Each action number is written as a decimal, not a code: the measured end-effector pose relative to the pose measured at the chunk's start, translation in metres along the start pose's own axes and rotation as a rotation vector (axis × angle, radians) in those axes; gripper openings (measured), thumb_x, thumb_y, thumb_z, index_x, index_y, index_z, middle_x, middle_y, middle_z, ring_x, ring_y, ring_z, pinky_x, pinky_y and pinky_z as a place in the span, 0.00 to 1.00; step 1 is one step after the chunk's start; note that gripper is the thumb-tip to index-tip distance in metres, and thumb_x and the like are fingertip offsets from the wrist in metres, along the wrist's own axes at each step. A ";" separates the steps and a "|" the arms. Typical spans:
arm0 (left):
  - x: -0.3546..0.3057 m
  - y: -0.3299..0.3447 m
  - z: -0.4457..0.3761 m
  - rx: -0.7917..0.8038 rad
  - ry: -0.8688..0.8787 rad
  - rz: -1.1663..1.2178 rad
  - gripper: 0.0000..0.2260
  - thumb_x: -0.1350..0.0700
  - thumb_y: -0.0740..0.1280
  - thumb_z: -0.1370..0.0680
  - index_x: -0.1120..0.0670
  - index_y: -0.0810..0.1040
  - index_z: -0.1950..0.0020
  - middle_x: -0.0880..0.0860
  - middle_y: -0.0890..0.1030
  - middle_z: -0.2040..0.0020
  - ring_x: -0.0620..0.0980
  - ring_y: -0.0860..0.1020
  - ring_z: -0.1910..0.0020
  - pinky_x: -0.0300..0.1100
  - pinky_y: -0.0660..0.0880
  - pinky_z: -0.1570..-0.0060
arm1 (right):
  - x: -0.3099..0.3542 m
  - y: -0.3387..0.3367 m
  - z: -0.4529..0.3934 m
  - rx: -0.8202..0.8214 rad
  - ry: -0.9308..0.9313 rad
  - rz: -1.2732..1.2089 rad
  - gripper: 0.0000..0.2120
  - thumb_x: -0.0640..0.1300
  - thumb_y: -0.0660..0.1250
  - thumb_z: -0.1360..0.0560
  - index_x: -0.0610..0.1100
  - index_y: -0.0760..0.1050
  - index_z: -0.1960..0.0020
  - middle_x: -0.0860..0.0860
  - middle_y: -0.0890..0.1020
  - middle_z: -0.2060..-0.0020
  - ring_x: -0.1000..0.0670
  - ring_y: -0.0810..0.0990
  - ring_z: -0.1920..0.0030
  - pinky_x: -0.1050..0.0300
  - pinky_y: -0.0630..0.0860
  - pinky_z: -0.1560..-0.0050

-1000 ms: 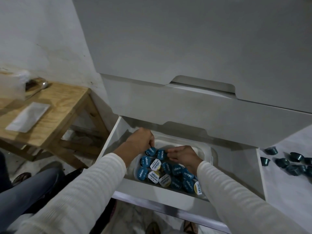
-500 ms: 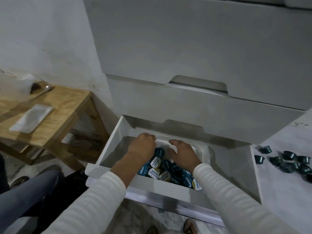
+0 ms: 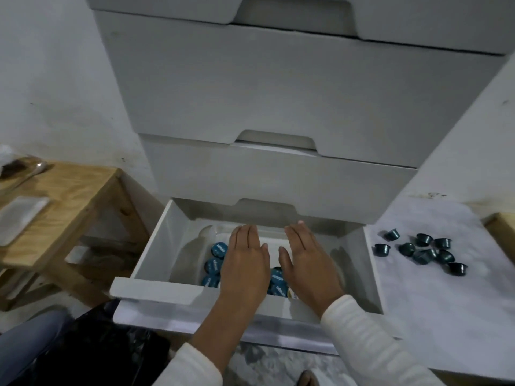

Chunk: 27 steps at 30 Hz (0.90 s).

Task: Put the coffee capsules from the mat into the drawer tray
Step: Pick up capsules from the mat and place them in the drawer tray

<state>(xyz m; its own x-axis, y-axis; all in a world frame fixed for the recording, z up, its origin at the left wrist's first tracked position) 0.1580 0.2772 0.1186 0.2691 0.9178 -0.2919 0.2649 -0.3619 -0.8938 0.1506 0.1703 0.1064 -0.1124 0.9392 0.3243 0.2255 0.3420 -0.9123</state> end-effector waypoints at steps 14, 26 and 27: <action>-0.178 0.051 -0.010 0.053 0.146 0.203 0.18 0.57 0.68 0.26 0.62 0.75 0.39 0.58 0.80 0.43 0.55 0.79 0.43 0.44 0.76 0.45 | -0.152 -0.089 0.045 -0.171 0.160 0.039 0.22 0.49 0.54 0.25 0.37 0.74 0.39 0.42 0.79 0.41 0.45 0.78 0.40 0.56 0.76 0.45; -0.293 0.157 -0.007 0.278 -0.038 0.315 0.18 0.55 0.57 0.19 0.57 0.66 0.30 0.56 0.72 0.34 0.52 0.70 0.34 0.41 0.70 0.38 | -0.334 -0.075 0.065 -0.040 0.253 -0.016 0.17 0.39 0.66 0.26 0.36 0.73 0.39 0.41 0.79 0.44 0.41 0.78 0.43 0.52 0.77 0.48; -0.295 0.163 -0.010 0.278 -0.061 0.306 0.19 0.55 0.55 0.19 0.55 0.63 0.28 0.55 0.70 0.32 0.50 0.68 0.33 0.39 0.68 0.37 | -0.345 -0.072 0.063 -0.015 0.268 -0.034 0.17 0.39 0.65 0.26 0.37 0.73 0.38 0.41 0.78 0.43 0.41 0.77 0.42 0.52 0.76 0.48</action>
<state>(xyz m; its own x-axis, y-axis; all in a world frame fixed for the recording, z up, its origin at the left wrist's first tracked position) 0.1308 -0.0540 0.0621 0.2390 0.7858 -0.5704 -0.0807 -0.5693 -0.8181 0.1124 -0.1797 0.0443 0.1396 0.9009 0.4110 0.2405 0.3717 -0.8966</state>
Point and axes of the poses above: each hand's wrist, its own z-axis away from the middle knuckle, its own y-axis out of the palm, x = y × z, the point moved 9 cm from there along -z, towards the middle knuckle
